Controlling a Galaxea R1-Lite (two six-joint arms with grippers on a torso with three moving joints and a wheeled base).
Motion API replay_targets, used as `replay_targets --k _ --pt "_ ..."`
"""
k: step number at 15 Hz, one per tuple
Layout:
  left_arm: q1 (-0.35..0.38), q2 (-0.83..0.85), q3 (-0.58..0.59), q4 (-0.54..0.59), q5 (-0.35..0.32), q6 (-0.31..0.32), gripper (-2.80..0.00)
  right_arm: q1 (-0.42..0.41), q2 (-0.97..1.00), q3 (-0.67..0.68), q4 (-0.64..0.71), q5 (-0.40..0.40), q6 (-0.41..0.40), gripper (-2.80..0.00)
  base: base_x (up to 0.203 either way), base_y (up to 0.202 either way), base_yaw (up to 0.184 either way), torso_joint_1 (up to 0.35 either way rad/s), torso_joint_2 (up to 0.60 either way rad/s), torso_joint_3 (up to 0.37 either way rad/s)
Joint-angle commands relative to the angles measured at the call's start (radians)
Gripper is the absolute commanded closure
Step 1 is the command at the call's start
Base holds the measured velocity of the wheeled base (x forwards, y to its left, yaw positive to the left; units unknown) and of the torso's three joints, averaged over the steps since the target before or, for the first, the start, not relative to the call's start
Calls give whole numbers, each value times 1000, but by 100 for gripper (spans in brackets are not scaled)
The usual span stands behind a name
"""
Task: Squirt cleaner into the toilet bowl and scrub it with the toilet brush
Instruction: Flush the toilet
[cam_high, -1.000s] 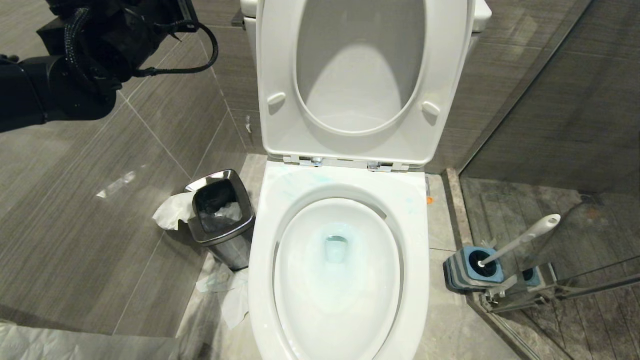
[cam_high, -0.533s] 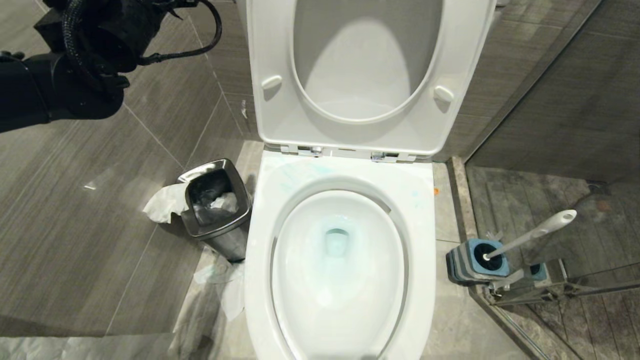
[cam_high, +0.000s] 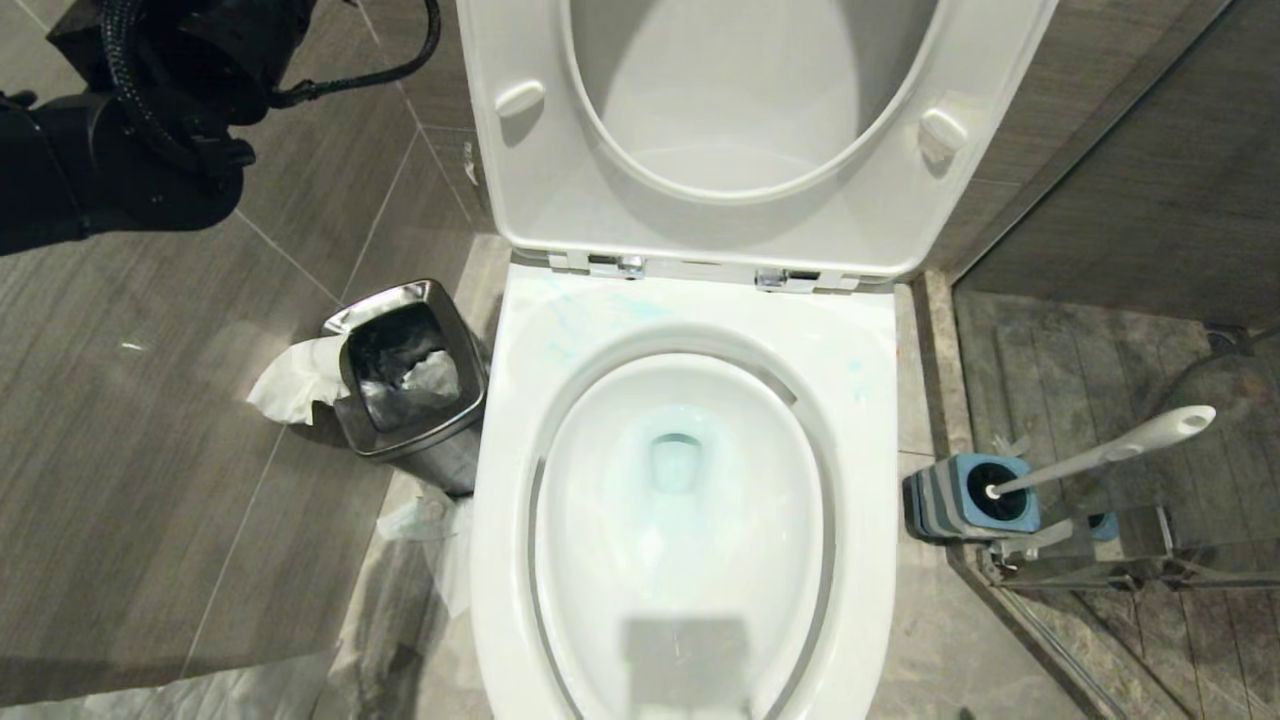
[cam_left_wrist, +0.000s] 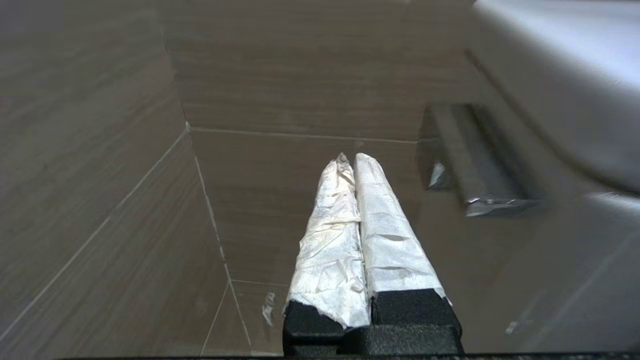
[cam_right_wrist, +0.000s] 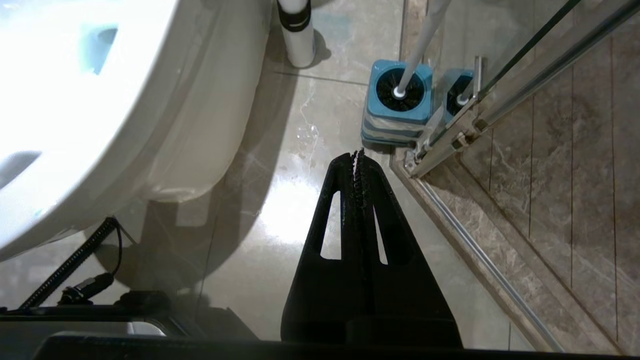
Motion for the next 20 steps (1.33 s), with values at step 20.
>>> replay_targets --k 20 --pt "-108 -23 4 -34 2 30 0 0 1 0 0 0 0 0 0 0 0 0 1 -7"
